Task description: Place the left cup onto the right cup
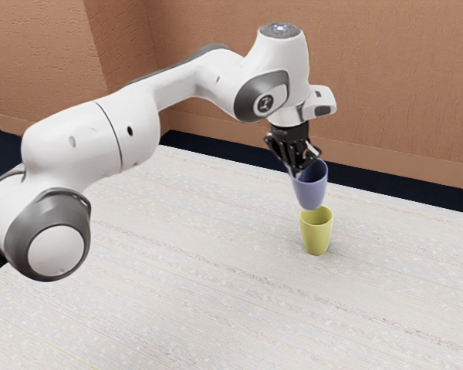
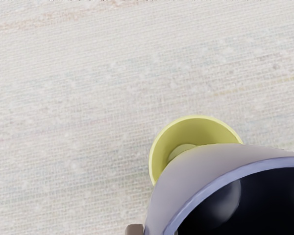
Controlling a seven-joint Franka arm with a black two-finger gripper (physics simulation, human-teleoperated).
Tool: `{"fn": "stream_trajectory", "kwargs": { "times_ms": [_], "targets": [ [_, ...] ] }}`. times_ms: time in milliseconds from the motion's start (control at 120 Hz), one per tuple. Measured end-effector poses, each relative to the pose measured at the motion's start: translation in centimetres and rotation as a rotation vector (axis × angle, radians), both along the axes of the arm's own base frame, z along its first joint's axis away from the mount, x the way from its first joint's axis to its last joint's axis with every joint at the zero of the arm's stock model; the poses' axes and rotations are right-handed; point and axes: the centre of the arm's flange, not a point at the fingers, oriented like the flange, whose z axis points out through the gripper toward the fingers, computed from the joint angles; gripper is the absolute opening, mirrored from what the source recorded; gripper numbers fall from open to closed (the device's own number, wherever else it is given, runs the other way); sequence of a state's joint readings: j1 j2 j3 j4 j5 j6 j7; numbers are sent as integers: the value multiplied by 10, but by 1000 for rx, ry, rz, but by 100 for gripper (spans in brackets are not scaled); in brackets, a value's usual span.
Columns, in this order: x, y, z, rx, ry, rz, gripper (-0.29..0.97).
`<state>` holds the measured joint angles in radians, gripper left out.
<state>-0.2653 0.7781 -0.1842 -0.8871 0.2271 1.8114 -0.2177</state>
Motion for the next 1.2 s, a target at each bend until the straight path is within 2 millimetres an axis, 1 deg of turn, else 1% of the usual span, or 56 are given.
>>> {"fn": "stream_trajectory", "kwargs": {
  "times_ms": [192,508,608,875,1200],
  "targets": [
    [4,-2,-12,-4,-4,-3,-10],
    [7,-4,-23,-14,-5,-9,-10],
    [9,-2,-26,-17,-3,-6,-10],
    [13,7,-31,-18,-2,4,-10],
    [14,8,-32,-22,-4,5,-10]
  ]
}}
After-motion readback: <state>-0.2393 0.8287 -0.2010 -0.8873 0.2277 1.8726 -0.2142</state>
